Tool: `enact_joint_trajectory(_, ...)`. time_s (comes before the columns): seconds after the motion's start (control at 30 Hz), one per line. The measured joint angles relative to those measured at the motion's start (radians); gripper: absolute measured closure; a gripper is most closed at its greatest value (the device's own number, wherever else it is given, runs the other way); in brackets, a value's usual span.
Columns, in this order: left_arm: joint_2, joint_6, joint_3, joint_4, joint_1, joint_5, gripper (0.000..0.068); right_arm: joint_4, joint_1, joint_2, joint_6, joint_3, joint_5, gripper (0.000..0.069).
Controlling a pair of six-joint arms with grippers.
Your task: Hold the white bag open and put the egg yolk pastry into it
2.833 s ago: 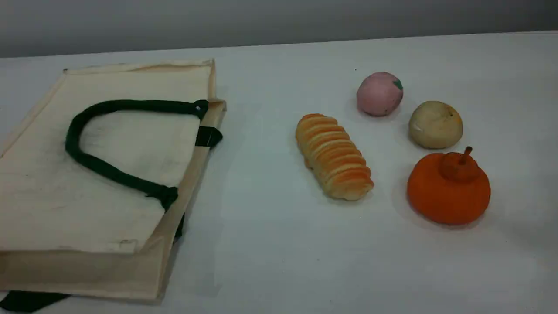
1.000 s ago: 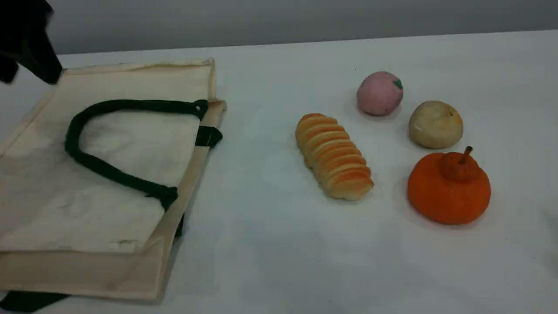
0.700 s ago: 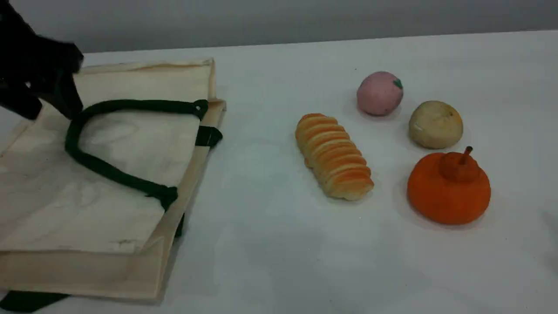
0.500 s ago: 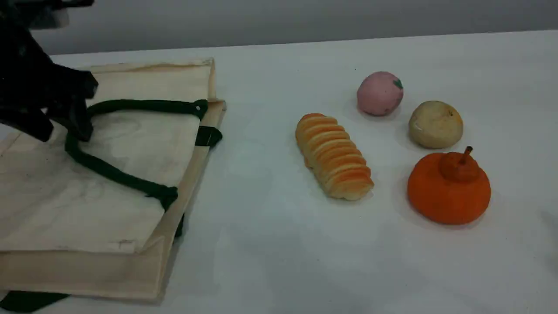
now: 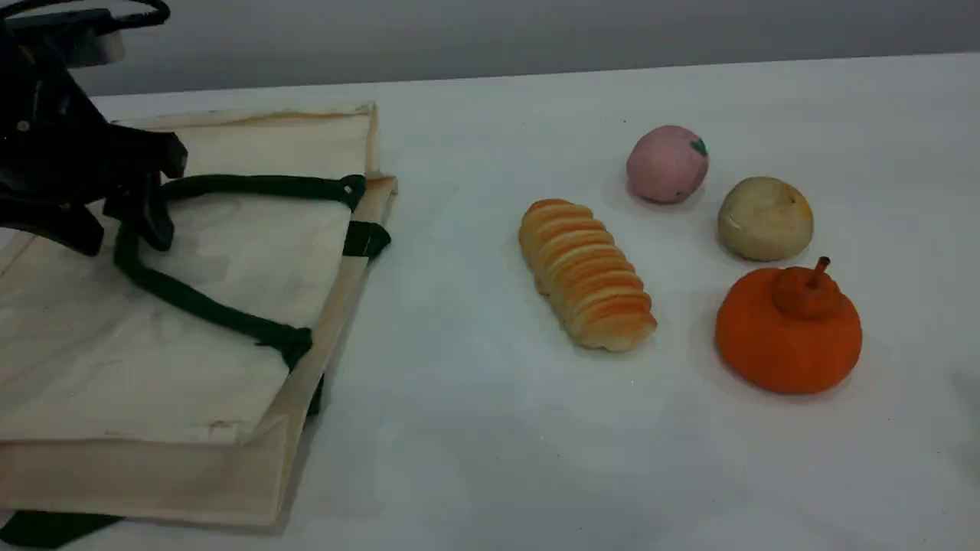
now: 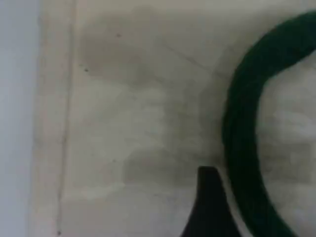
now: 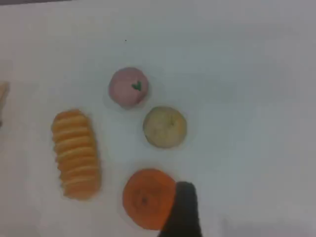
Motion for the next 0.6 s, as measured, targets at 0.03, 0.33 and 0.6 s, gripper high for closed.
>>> enact_joint_trajectory(0.03,0.001,-0.014,0.000,0.014,0.000,0.003,0.0230,0.000,0.000,0.000,0.000,0.000,0.000,0.0114)
enact_joint_trajectory(0.33,0.006,-0.072,0.000,0.075,0.000,0.010,0.0247,0.000,0.000,0.000,0.000,0.000,0.000,0.0114)
enact_joint_trajectory(0.6,0.035,-0.070,0.000,0.073,0.000,0.005,0.0355,0.000,0.000,0.000,0.000,0.000,0.001,0.0114)
